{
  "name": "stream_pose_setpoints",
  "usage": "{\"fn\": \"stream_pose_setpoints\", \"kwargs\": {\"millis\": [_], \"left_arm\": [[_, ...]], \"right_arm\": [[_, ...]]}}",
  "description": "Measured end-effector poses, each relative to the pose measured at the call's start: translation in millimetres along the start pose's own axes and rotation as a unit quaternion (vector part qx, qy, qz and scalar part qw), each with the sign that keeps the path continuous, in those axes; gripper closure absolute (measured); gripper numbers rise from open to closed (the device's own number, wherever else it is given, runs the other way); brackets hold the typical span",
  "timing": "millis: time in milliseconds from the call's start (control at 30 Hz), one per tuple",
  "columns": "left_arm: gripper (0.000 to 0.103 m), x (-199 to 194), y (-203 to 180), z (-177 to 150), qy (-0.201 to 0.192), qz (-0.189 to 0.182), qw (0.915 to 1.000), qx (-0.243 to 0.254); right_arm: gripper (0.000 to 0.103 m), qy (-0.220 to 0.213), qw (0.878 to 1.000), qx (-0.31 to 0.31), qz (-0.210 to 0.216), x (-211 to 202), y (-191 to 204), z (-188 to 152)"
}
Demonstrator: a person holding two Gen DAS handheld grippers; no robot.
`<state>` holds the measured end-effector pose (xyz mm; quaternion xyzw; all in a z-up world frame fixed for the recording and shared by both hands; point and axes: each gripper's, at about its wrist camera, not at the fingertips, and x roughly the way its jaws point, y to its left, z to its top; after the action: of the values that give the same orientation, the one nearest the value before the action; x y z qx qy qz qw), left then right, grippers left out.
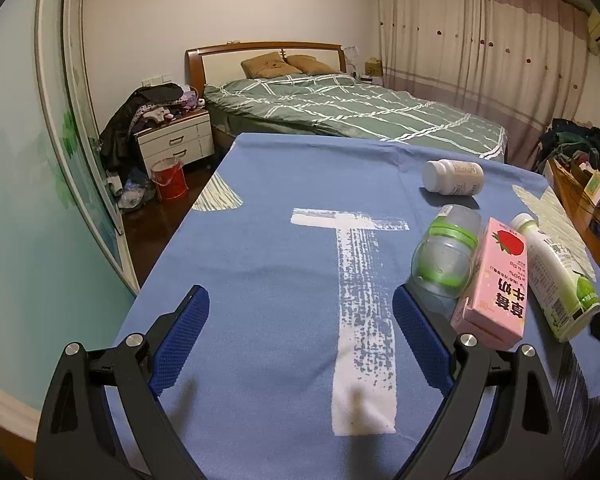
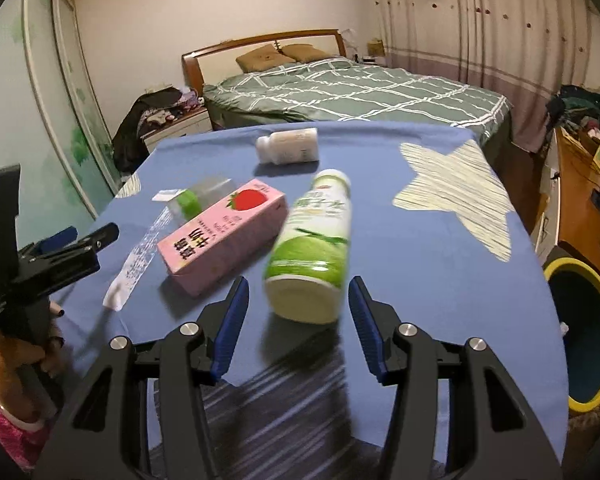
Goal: Collect trash
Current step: 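Grasp the white bottle with green label using the right tool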
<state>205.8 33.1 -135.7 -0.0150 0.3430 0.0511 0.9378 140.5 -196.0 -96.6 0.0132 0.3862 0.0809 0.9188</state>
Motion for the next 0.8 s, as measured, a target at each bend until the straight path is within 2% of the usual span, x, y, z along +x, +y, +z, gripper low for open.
{"fn": "stream_pose_setpoints", "kwargs": {"millis": [200,467,800], "left_arm": [[0.011,0.0,-1.3,-0.9,0.0,-0.002,1.0,0.001],[0.011,-0.2,-2.6,-0.9,0.0,-0.001,1.0,0.001],[0.011,0.9,-2.6,-1.4,0.002,0.0,1.0,0.0]], "right_arm": [[0.051,0.03,0.999,0.01,-0.023,24.0,5.4,7.8],[0.052,0.033,0.999,0.031,-0.02,35.7,-5.2,14.5],[0.053,-0.017,0.998,0.061,0.002,-4.3,-33.6,22.7]]}}
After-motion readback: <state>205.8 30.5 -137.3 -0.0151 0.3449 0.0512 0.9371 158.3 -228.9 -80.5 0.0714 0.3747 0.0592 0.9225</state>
